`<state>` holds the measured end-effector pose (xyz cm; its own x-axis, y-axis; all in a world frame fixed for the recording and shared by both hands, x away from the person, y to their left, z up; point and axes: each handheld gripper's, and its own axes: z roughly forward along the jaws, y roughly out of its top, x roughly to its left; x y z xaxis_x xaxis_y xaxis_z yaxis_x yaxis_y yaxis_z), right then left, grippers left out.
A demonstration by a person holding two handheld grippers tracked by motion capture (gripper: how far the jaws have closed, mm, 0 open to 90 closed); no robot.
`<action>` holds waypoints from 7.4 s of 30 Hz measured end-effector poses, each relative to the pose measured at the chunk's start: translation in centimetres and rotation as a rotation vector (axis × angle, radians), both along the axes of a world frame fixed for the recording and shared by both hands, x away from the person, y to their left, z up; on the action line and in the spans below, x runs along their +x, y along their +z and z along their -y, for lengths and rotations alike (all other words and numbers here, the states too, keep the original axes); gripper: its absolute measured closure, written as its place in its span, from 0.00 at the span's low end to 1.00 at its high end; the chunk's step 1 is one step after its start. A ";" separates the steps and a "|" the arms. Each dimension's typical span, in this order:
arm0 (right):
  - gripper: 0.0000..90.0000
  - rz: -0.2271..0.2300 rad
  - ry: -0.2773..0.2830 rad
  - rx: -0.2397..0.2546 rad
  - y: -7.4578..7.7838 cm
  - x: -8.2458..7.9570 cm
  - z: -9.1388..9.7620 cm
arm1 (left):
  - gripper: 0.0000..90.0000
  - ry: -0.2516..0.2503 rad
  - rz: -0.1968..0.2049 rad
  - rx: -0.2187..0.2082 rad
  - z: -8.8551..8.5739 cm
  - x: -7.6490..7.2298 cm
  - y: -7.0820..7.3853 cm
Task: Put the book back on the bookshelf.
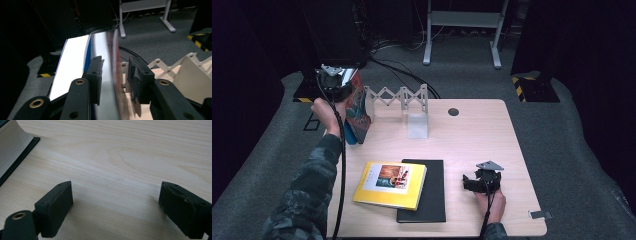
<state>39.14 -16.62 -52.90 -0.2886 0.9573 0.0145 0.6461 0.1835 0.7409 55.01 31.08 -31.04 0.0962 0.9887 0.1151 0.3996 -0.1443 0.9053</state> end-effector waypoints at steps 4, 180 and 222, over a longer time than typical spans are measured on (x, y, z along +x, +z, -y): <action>0.13 0.000 0.002 -0.001 0.0 0.0 0.0 | 0.67 -0.039 -0.010 -0.047 -0.5 -0.7 0.4; 0.17 -0.186 0.435 -0.157 7.2 0.6 -12.2 | 0.01 -0.440 -0.426 -0.215 2.1 -16.9 -18.2; 0.27 -0.264 0.462 0.031 6.3 -0.3 -11.6 | 0.01 -0.411 -0.434 -0.204 1.4 -17.5 -18.6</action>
<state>38.86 -4.97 -46.57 -0.6625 0.7295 0.1700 0.6684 0.4733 0.5738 37.53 29.73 -49.61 0.4683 0.8590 -0.2069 0.6855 -0.2055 0.6984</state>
